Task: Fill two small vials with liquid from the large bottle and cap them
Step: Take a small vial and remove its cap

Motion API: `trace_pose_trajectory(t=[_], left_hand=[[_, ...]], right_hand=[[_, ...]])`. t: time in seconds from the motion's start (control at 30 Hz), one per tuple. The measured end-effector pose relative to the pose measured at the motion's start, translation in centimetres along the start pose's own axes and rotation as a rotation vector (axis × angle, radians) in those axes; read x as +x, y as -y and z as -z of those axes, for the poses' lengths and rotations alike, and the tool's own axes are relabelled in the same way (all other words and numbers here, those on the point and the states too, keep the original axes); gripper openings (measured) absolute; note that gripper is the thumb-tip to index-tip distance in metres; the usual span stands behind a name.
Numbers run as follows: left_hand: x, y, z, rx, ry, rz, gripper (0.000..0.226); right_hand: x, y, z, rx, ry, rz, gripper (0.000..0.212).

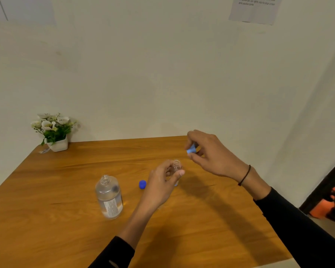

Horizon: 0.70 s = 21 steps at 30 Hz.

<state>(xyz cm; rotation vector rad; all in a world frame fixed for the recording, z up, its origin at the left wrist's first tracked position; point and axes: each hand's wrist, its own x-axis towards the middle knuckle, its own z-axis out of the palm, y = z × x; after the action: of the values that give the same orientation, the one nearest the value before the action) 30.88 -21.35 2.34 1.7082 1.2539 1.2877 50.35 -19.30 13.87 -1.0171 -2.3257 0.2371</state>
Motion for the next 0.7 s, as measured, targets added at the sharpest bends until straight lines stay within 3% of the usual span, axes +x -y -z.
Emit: trace_pose_trajectory(t=[0.13, 0.23, 0.47, 0.6, 0.7], left_hand=[[-1.8, 0.3, -0.6, 0.012, 0.004, -0.019, 0.018], [-3.6, 1.0, -1.7, -0.013, 0.049, 0.061, 0.018], [-5.9, 4.0, -3.5, -0.045, 0.105, 0.201, 0.044], [-6.5, 3.9, -3.4, -0.047, 0.106, 0.225, 0.041], [-7.2, 2.5, -2.6, 0.011, 0.083, 0.186, 0.025]], right_hand=[[-1.8, -3.3, -2.8, 0.022, -0.071, -0.138, 0.020], [-3.1, -5.6, -5.4, -0.001, -0.098, -0.287, 0.028], [-5.3, -8.7, -11.6, 0.018, -0.044, -0.482, 0.032], [-5.9, -9.1, -13.0, 0.008, -0.025, -0.485, 0.033], [-6.0, -8.9, -12.9, 0.014, 0.006, -0.502, 0.044]])
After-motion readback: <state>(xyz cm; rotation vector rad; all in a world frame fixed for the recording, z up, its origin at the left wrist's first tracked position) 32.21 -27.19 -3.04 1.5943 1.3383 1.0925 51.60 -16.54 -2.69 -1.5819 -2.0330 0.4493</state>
